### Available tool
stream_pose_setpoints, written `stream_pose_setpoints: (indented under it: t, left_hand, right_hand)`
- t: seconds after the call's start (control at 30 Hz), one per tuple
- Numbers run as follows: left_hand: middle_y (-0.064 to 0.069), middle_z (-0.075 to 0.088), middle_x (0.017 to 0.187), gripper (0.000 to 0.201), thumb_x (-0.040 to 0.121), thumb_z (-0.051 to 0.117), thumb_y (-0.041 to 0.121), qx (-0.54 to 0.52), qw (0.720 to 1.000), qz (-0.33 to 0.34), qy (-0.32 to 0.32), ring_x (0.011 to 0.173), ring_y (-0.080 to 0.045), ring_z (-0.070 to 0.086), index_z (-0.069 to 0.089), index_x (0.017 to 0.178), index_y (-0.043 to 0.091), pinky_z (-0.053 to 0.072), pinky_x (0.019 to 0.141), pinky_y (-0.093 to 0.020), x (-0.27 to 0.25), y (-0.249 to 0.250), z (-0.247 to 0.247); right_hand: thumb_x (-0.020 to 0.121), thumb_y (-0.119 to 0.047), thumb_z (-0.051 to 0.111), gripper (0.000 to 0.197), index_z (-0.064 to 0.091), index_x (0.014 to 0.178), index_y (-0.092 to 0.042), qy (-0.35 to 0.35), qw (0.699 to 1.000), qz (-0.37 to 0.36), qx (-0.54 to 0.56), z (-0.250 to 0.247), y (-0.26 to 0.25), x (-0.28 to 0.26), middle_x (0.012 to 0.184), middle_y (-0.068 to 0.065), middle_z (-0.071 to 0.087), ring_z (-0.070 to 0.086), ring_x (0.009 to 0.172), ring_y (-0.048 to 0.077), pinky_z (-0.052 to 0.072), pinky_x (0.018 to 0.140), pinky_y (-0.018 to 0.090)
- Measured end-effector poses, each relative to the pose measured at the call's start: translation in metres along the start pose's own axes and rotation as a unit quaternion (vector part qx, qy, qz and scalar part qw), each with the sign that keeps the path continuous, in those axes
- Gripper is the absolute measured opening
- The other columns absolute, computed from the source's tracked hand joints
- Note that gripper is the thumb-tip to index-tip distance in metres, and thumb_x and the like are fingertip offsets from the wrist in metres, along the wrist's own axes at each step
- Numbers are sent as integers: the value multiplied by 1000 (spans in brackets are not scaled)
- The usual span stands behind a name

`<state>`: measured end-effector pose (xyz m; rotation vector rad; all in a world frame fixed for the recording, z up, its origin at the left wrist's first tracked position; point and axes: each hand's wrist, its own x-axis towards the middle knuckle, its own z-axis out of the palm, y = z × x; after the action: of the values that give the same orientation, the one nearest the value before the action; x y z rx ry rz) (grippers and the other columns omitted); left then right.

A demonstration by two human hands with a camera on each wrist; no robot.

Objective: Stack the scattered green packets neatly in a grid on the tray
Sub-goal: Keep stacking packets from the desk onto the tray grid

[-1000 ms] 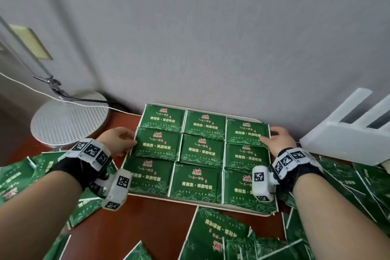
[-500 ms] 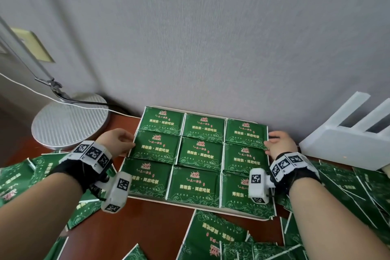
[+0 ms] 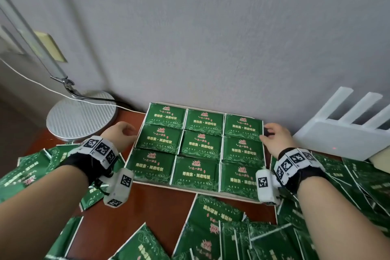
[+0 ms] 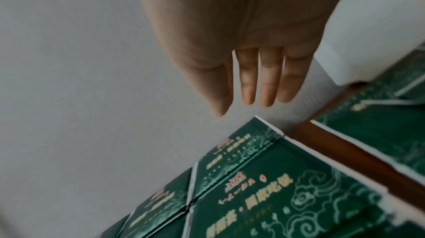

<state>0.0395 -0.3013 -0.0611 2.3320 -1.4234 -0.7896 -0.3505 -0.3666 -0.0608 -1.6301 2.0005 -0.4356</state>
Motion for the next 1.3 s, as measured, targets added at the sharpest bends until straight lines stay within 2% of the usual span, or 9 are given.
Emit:
stream_pose_setpoints:
  t: [0.2, 0.33, 0.5, 0.67, 0.8, 0.9, 1.03, 1.2, 1.3]
  left_hand:
    - [2, 63, 109, 23, 87, 61, 23, 130, 985, 68, -95, 97, -15, 57, 60, 109, 15, 40, 82, -20, -83, -7, -3]
    - [7, 62, 110, 18, 88, 58, 26, 159, 968, 98, -165, 94, -8, 57, 59, 106, 27, 44, 85, -19, -133, -4, 16]
    - [12, 57, 100, 25, 88, 59, 26, 143, 954, 146, -220, 92, -6, 54, 57, 113, 23, 44, 83, -17, -186, 21, 50]
    - [3, 48, 132, 55, 84, 62, 37, 247, 923, 148, -254, 116, -16, 50, 42, 133, 27, 45, 99, -32, -228, 30, 79]
    - [-3, 26, 146, 86, 74, 66, 54, 351, 908, 114, -201, 135, -24, 26, 22, 144, 31, 30, 110, -43, -248, 6, 85]
    - [-5, 11, 153, 101, 69, 68, 58, 333, 922, 61, -189, 142, -28, 10, 10, 146, 32, 18, 115, -48, -256, -14, 84]
    - [-6, -2, 156, 108, 68, 70, 57, 292, 933, 10, -210, 143, -30, 3, -2, 147, 35, 18, 114, -50, -260, -37, 83]
    - [-1, -7, 156, 106, 71, 69, 53, 283, 934, 39, -213, 144, -27, -4, -4, 146, 37, 16, 115, -48, -258, -42, 83]
    - [5, -13, 155, 105, 73, 70, 47, 272, 930, 54, -240, 143, -25, -11, -5, 145, 41, 17, 115, -50, -251, -42, 86]
  right_hand:
    - [89, -24, 57, 26, 59, 114, -16, -123, 981, -98, -112, -37, -15, -79, 123, 3, 58, 56, 111, 19, 42, 98, 31]
    - [90, -28, 55, 26, 57, 115, -19, -140, 973, -98, -153, -60, -4, -131, 118, 1, 62, 57, 106, 17, 43, 94, 27]
    - [90, -33, 55, 35, 52, 123, -20, -187, 956, -49, -222, -65, 34, -192, 124, -2, 58, 57, 107, 15, 44, 91, 25]
    - [85, -46, 58, 63, 36, 139, -22, -265, 920, -11, -289, -31, 73, -239, 143, 0, 41, 43, 127, 19, 37, 103, 31]
    - [77, -63, 55, 87, 18, 146, -25, -221, 912, -18, -345, -2, 84, -259, 153, 2, 21, 18, 141, 22, 18, 113, 45]
    - [82, -53, 57, 86, 10, 148, -24, -204, 919, -4, -338, 14, 82, -268, 155, 4, 12, 12, 143, 21, 15, 115, 45]
    - [88, -34, 50, 70, 13, 147, -25, -192, 930, 13, -314, 20, 72, -269, 155, 6, 13, 26, 138, 26, 26, 112, 39]
    - [96, -19, 27, 51, 21, 146, -23, -222, 937, -13, -270, 20, 62, -264, 156, 4, 15, 28, 138, 20, 30, 110, 37]
    - [98, -10, 23, 48, 31, 143, -26, -225, 945, -75, -225, 21, 52, -268, 154, 1, 20, 50, 117, 14, 42, 96, 31]
